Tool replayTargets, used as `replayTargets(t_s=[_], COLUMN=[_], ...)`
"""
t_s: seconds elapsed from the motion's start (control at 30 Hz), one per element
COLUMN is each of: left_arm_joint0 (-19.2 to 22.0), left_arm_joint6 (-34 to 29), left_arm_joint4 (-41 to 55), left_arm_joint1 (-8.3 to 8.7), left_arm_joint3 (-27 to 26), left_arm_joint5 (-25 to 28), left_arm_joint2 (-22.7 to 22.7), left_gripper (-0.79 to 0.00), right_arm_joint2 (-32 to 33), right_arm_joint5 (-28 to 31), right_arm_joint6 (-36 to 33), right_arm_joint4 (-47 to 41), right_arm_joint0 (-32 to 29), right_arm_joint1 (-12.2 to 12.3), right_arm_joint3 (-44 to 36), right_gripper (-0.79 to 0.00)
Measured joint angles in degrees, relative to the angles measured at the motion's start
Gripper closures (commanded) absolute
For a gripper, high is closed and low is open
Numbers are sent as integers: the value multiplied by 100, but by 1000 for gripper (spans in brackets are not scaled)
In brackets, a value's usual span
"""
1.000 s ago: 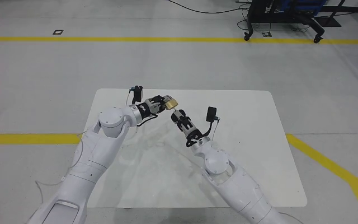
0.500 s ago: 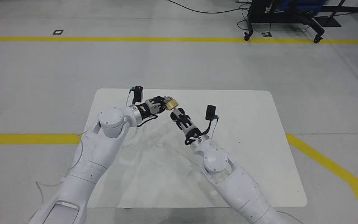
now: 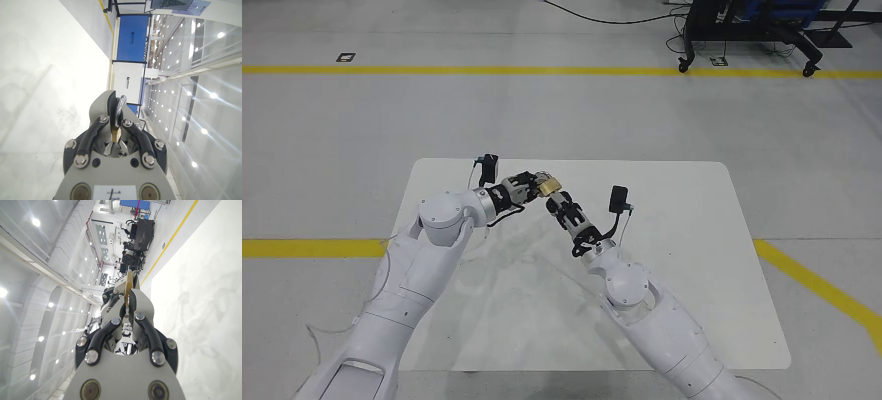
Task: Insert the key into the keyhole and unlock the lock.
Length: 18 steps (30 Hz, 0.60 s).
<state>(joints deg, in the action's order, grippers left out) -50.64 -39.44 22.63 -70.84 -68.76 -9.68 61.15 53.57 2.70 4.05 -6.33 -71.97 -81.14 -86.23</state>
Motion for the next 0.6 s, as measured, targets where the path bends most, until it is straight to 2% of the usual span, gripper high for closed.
replayTargets(t_s=[0.37,0.4,0.47,0.5,0.6], left_arm_joint0=[-30,-37,-51,-52,-31], left_arm_joint6=[107,113,86,69,39], left_arm_joint4=[118,163,341,417,575], left_arm_joint1=[-11,-11,-15,-16,-23], left_arm_joint3=[16,25,61,88,169], left_arm_joint5=[-73,-109,-242,-319,-564], left_arm_joint2=[112,133,191,213,244], left_gripper=[0,0,0,0,0], right_arm_joint2=[182,211,313,369,561], right_arm_joint5=[-20,-12,20,36,68], right_arm_joint6=[-95,-99,-115,-133,-245], right_arm_joint4=[103,104,115,128,221], right_arm_joint0=[-221,-260,-388,-463,-751], right_arm_joint1=[0,5,26,40,97], right_arm_joint3=[-191,-229,-379,-467,-788], right_gripper=[-311,-271,-71,0,0])
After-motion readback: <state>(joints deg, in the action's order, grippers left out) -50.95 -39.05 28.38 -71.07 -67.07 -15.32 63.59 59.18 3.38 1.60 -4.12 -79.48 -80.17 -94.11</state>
